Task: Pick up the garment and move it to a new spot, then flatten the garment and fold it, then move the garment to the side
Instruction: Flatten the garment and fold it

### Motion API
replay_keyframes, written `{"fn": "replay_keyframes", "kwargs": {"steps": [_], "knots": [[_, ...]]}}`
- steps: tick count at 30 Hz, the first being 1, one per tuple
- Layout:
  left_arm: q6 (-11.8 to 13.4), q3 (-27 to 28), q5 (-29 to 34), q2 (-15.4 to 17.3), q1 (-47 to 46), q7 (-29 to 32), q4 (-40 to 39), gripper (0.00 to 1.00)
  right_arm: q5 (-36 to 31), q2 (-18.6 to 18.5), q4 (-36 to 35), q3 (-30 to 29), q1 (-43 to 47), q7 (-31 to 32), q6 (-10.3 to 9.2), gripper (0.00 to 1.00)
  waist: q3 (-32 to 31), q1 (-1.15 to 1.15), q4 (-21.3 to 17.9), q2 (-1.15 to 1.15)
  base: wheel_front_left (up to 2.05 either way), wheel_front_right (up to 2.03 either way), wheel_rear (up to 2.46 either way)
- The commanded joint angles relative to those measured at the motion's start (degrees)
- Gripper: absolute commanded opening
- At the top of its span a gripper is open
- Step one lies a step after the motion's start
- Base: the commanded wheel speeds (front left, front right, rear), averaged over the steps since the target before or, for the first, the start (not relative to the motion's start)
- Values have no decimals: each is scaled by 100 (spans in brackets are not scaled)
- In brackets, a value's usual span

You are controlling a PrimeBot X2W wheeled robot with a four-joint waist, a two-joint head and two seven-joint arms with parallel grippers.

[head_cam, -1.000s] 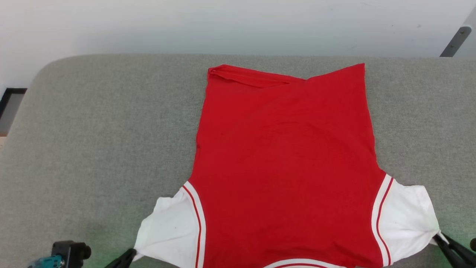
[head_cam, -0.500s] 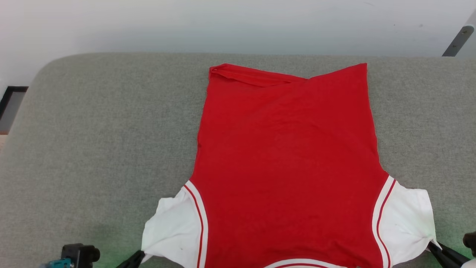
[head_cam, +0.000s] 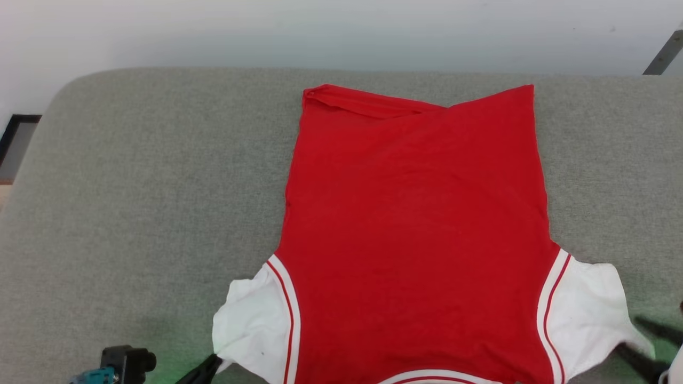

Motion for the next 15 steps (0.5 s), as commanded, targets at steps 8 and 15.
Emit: {"fn": "replay_keyframes", "kwargs": {"steps": [8,15], "knots": [[-54,41,196,-164,-239,19,-58,0,145,292,-419,-1083,-783,811,-6,100,314,0,135,0,0,0,0],[-203,-22,425,-396,-690,121,-34,0,-309,883,152,-1290,-2412,1584,-5,100,725,0,458,0,0,0,0]]}}
